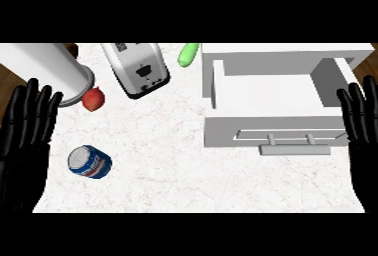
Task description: Pick up the can, place it into the drawer and close the drawer
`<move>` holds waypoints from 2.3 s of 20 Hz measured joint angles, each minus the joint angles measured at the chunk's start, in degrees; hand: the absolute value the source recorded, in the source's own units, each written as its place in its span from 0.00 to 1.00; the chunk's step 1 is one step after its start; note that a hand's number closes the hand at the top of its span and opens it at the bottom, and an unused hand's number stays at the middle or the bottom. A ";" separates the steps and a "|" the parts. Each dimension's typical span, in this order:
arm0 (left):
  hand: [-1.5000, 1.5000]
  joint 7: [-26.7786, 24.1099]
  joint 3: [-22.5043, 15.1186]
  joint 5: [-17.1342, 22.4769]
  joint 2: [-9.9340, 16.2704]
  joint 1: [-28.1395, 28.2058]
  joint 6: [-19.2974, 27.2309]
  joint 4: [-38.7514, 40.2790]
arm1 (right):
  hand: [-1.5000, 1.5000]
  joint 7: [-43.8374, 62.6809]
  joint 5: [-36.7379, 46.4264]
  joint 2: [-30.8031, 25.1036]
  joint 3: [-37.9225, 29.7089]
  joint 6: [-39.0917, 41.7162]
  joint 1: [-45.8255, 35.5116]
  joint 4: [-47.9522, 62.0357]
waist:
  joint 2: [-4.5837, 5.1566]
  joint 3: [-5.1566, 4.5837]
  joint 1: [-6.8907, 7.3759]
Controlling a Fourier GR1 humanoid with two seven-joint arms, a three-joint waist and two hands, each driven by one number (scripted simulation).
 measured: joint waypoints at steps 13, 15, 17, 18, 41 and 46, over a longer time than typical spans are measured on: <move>0.00 5.97 18.19 24.74 11.95 15.03 -13.92 2.02 | 0.00 9.66 -2.09 0.82 -3.29 -2.62 4.17 1.14 | 1.10 -1.53 0.74; 0.00 8.37 20.16 27.07 13.13 15.10 -14.58 2.61 | 0.00 10.39 -2.22 0.69 -4.11 -2.85 3.76 2.09 | 1.12 -1.53 0.57; 0.00 11.10 22.60 30.03 14.35 15.06 -15.05 2.13 | 0.00 9.28 -2.71 0.75 -4.65 -2.14 5.09 2.48 | 1.12 -1.53 0.43; 0.00 11.74 23.59 30.92 14.52 15.01 -15.55 2.21 | 0.00 10.40 -2.83 0.45 -4.85 -1.98 5.11 1.64 | 1.12 -1.51 0.37; 0.00 3.10 18.68 12.69 4.86 11.08 -19.94 17.52 | 0.00 9.24 -4.64 0.58 -8.74 1.60 8.53 -1.00 | 1.16 -1.54 -0.04; 0.00 -2.88 18.54 8.04 3.97 10.68 -19.72 24.32 | 0.00 9.72 -6.74 -0.36 -11.39 3.10 8.36 -0.86 | 1.17 -1.55 -0.03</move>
